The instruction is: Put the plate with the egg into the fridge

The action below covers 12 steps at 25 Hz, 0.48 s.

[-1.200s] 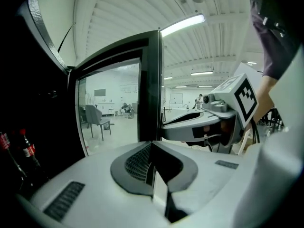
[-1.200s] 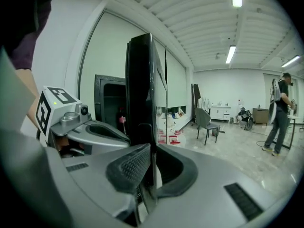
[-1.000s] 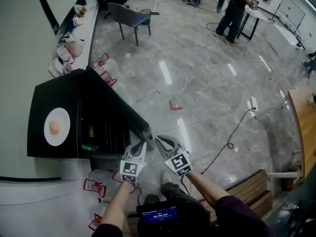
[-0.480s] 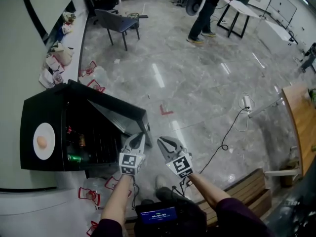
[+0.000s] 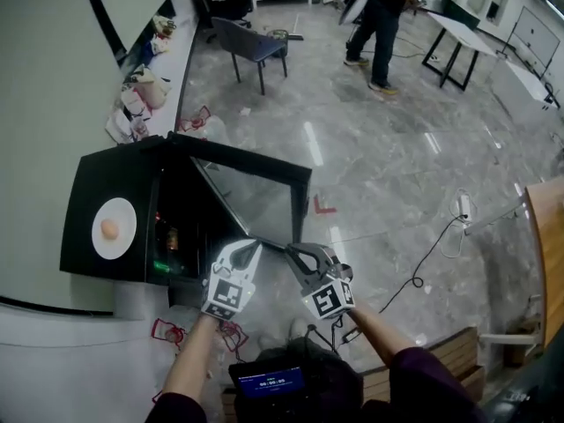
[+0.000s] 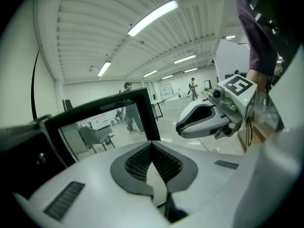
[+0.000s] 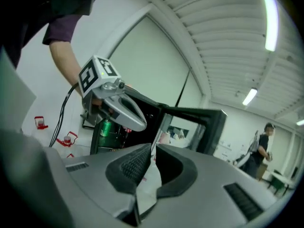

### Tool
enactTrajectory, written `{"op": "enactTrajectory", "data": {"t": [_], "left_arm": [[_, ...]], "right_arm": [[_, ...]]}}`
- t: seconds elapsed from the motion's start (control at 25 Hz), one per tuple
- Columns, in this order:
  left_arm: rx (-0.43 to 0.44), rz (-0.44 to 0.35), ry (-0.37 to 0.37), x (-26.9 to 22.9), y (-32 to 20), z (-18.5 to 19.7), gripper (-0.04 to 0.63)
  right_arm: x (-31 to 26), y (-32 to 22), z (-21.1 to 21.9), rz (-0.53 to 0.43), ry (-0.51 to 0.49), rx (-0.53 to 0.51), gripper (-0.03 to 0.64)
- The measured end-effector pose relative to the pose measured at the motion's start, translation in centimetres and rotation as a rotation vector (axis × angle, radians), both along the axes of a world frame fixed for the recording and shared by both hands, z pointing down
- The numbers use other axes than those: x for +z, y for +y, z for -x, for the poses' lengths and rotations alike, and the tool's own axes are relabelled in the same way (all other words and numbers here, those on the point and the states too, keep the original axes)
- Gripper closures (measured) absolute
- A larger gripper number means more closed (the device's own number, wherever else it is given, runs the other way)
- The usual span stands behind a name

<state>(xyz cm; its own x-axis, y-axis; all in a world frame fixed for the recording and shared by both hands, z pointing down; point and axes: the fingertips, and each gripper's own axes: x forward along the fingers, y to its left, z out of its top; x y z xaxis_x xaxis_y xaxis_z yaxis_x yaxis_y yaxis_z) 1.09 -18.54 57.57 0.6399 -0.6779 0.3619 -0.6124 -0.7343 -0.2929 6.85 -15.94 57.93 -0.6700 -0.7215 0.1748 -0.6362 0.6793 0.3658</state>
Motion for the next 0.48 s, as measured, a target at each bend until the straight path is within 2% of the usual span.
{"op": "enactTrajectory", "data": {"t": [0.16,0.48], "left_arm": [[-0.024,-0.037,-0.133,-5.5,2.6,5.3,0.584],[-0.108,-0.140,-0.307,-13.9,8.0,14.4,0.586]], "right_arm": [[-4.9,1.9,7.1,-0.179,0.093,-0.144,0.575],[-12.4,5.7,18.9,-0.479,0.270,-0.327,0.577]]}}
